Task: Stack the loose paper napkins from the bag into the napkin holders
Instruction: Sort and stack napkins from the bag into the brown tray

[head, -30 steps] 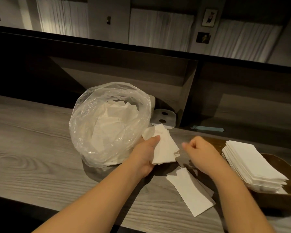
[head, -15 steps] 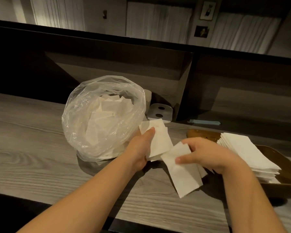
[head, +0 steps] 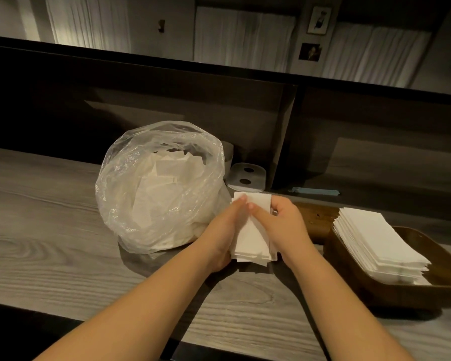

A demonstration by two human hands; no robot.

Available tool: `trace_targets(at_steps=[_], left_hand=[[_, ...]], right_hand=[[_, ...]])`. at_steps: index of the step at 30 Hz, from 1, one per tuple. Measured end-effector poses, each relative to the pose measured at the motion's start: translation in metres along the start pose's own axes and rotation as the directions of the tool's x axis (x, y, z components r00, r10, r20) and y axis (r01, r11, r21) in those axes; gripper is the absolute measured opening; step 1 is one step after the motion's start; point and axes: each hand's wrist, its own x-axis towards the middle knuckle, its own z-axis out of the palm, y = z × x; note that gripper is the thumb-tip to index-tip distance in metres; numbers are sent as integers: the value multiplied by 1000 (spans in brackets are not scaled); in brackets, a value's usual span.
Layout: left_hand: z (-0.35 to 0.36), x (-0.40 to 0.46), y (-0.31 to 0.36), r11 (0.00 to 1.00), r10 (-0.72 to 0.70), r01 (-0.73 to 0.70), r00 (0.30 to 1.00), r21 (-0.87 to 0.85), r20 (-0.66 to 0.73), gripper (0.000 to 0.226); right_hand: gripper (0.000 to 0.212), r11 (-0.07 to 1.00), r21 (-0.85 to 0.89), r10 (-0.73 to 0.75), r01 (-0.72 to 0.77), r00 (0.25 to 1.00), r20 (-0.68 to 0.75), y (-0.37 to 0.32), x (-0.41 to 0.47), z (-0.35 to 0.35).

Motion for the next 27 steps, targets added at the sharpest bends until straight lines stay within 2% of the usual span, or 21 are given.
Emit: trace_targets(at_steps=[1, 3, 5, 7, 8, 10, 12, 14, 16, 18, 21, 24, 27], left_hand=[[0, 1, -1, 999, 15, -15, 1000, 28, 8, 33], [0, 2, -2, 999, 48, -48, 999, 16, -9, 32], [0, 3, 0, 995, 77, -81, 994, -66, -72, 31], [-1, 5, 1, 987, 103, -116, 989, -116, -107, 25], [0, 4, 2, 981, 119, -132, 988, -139, -100, 21], [0, 2, 2, 968, 165, -174, 984, -183, -66, 14], [-5, 3, 3, 953, 244, -249, 968, -173, -50, 23], [-12, 6, 2, 939, 338, -340, 940, -52, -41, 34], [-17, 8, 0, 867, 447, -440, 894, 235, 23, 42], [-20, 9, 0, 765, 509, -499, 856, 406, 93, 50], [-22, 8, 0, 751, 490, -491, 863, 441, 125, 63], [-22, 6, -1, 705, 402, -472, 881, 529, 251, 82], [-22, 4, -1, 639, 382, -522, 853, 565, 355, 94]], right_hand=[[5, 999, 7, 32, -32, 999, -13, 0, 0, -1], [26, 979, 107, 175, -175, 985, 12, 1, 2, -5], [41, 919, 212, 304, -332, 940, 154, 3, 1, -11], [46, 902, 209, 306, -378, 900, 309, 9, -1, -12], [44, 896, 241, 289, -374, 901, 323, 13, -1, -12], [37, 857, 372, 268, -356, 925, 268, 15, -1, -12], [32, 776, 533, 276, -338, 941, 194, 16, 1, -17], [27, 744, 596, 268, -303, 952, 149, 20, 2, -22], [24, 864, 453, 210, -221, 975, 76, 24, 2, -25], [26, 946, 296, 130, -129, 991, 14, 27, 2, -28], [34, 960, 258, 100, -109, 994, 49, 34, 4, -29], [53, 990, 107, 75, -94, 983, 168, 41, 3, -26], [77, 984, 171, 13, -45, 983, 183, 45, 4, -27]])
